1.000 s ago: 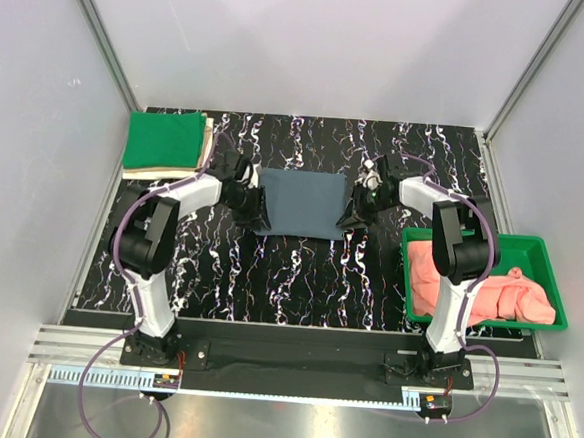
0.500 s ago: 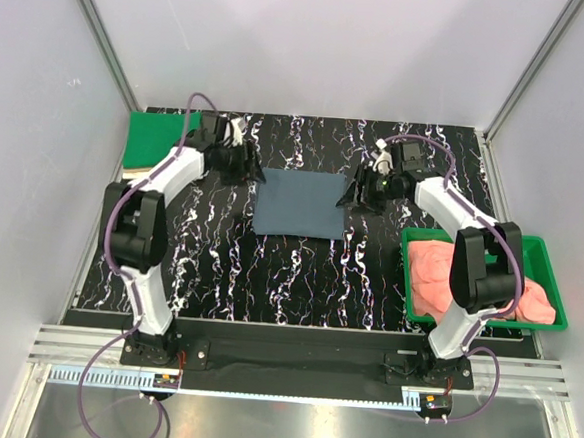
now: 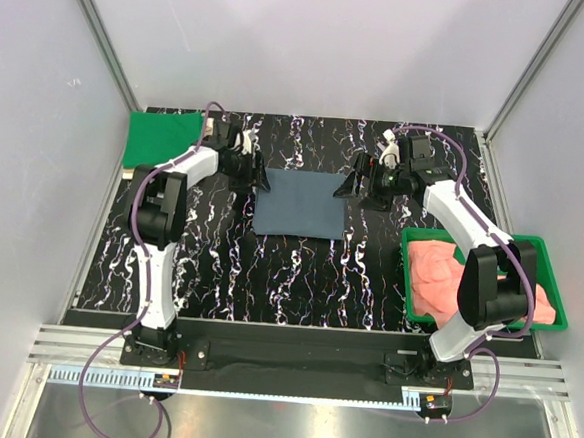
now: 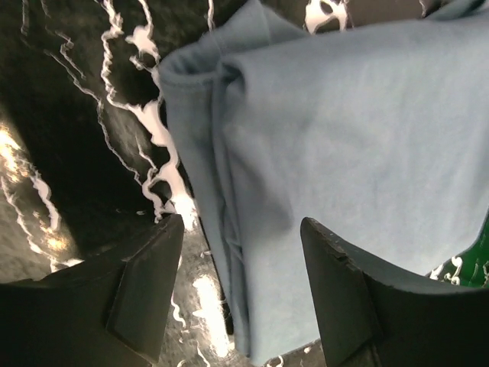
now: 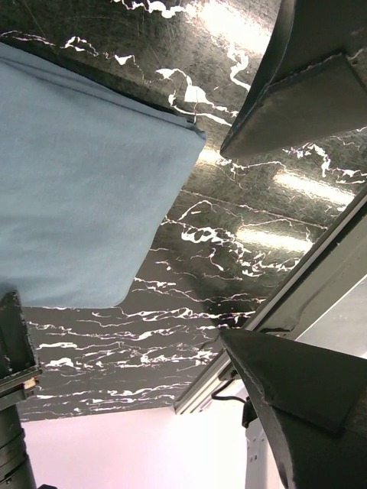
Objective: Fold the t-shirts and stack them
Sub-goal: Neatly place the folded tshirt to the corner
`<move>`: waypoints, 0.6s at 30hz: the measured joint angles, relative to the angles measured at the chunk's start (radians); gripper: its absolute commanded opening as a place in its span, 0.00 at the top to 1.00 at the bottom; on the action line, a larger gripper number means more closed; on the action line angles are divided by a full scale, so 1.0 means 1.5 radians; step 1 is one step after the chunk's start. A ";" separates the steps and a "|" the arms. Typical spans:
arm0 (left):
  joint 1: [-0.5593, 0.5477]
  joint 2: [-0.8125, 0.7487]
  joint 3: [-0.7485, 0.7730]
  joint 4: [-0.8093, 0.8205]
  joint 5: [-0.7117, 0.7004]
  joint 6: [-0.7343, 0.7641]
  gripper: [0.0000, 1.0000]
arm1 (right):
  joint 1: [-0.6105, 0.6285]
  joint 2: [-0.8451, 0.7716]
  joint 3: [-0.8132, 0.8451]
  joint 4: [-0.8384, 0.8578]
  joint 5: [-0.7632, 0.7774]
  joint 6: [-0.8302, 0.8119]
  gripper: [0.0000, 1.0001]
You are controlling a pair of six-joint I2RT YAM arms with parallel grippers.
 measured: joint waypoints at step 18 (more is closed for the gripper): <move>-0.024 0.042 0.031 0.038 -0.006 -0.021 0.75 | 0.000 0.006 -0.003 0.003 -0.001 -0.001 0.00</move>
